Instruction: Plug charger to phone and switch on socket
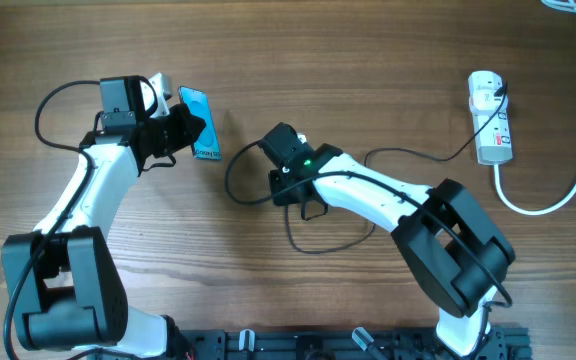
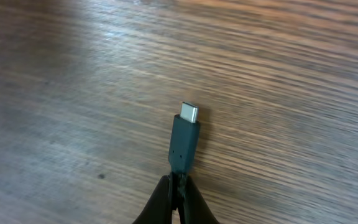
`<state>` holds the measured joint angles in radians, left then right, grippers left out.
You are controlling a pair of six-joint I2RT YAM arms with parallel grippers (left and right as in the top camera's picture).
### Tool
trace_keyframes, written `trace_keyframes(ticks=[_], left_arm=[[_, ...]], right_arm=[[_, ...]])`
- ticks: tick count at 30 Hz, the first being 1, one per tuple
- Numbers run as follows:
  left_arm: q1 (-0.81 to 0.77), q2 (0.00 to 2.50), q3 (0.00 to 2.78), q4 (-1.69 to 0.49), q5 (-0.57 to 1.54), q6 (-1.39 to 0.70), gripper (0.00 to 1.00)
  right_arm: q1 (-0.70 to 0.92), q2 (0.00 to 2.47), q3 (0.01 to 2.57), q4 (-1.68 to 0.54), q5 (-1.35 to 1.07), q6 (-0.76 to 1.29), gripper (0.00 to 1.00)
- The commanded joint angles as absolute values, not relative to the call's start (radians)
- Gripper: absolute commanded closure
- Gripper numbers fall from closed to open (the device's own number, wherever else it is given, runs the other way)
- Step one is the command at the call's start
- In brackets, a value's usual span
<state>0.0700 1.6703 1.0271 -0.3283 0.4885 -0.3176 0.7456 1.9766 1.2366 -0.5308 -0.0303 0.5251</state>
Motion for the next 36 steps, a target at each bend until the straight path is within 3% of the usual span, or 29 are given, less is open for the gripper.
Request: trace_keyframes(ticks=[1,5,13,20,24,25,26,31,36], left_arm=[[0.074,1.67,1.031,-0.306,0.569,-0.322,0.96],[0.095,1.67,1.031,-0.294,0.672,-0.317,0.96],[0.157,1.67,1.031,-0.244,1.111,-0.207,0.96],[0.16,1.67,1.031,-0.179,1.4,-0.152,0.96],[0.16,1.67,1.031,-0.179,1.36,-0.153,0.96],[0.16,1.67,1.031,-0.189,1.321,-0.153,0.96],[0.16,1.67,1.031,-0.202,1.274,-0.153,0.96],[0.16,1.67,1.031,-0.268,0.934,-0.24,0.96],[0.16,1.67,1.031,-0.303,0.74,-0.327,0.96]], right_arm=[[0.698,1.898,1.225,-0.521,-0.194,0.392,0.96],[0.63,1.814,1.225,-0.516,-0.409,0.241,0.96],[0.525,1.776,1.203,-0.508,-1.004,-0.057,0.96],[0.525,1.776,1.153,-0.366,-1.172,-0.076,0.96],[0.525,1.776,1.153,-0.347,-0.972,0.067,0.95],[0.526,1.776,1.153,-0.37,-0.875,0.126,0.9],[0.53,1.776,1.153,-0.395,-0.794,0.178,0.78],[0.583,1.776,1.153,-0.415,-0.614,0.286,0.04],[0.672,1.776,1.169,-0.407,-0.375,0.466,0.03]])
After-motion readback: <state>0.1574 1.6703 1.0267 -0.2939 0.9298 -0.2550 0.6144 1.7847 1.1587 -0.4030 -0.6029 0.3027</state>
